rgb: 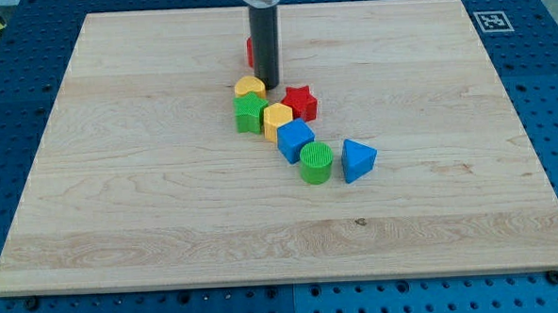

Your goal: Move the red circle towards yellow heart

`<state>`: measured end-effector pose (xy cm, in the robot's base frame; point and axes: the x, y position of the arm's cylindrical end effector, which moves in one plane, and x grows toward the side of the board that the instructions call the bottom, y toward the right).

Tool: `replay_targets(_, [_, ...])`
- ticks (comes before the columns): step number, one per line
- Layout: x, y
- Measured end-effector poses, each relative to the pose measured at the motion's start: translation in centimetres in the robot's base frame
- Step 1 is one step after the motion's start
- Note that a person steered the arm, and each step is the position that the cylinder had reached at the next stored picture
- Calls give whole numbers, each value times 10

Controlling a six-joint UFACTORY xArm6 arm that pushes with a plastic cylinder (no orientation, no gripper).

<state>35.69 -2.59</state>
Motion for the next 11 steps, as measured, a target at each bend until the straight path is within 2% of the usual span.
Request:
replay_targets(1, [-11,-30])
replay_targets(3, [-74,-57])
replay_targets(4, [-112,-43])
replay_targets(5, [-126,10])
replay_targets(6, [-85,9])
replay_targets(11, [-48,6])
